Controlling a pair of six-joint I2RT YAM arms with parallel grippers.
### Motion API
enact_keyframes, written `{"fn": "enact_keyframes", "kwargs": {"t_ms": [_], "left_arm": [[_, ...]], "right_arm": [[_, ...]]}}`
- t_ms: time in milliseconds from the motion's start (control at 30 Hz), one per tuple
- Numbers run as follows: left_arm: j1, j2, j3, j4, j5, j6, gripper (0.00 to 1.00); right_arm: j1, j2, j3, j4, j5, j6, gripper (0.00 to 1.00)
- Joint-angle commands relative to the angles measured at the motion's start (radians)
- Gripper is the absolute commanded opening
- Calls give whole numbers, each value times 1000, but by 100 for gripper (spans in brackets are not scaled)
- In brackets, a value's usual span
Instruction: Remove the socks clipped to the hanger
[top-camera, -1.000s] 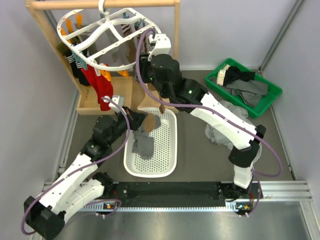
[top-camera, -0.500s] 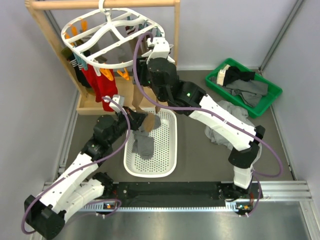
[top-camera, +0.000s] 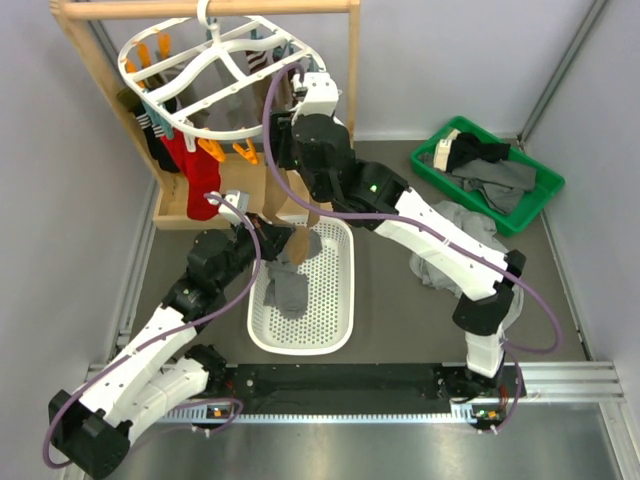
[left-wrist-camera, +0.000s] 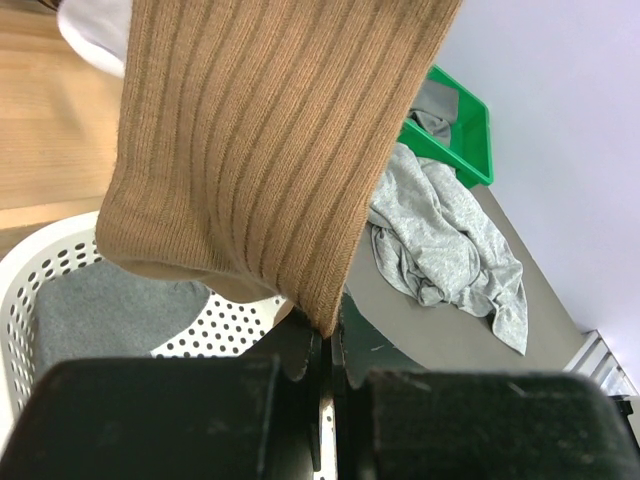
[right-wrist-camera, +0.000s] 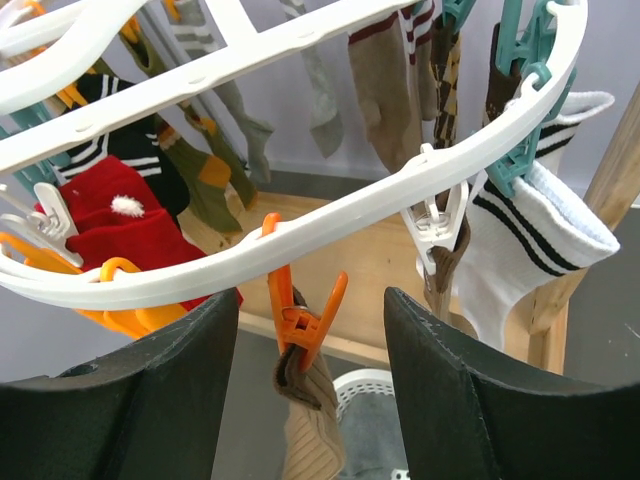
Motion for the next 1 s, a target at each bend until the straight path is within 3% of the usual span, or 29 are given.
{"fn": "enact_keyframes", "kwargs": {"t_ms": [0, 433, 567, 600, 733, 967], "left_arm": [[1, -16, 18, 15, 0, 15, 0], [1, -21, 24, 11, 5, 12, 0], [3, -27, 21, 12, 3, 8, 0], [1, -27, 21, 12, 3, 5, 0], [3, -30, 18, 0, -2, 2, 0], [3, -45, -25, -40, 0, -17, 0]], "right_arm": [[15, 11, 41, 35, 15, -9, 60], [13, 28, 43, 71, 58, -40, 54], [13, 31, 40, 102, 61, -65, 37], [15, 33, 40, 107, 63, -65, 26], [13, 22, 30, 122, 64, -68, 1], [13, -5, -5, 133, 25, -40, 0]]}}
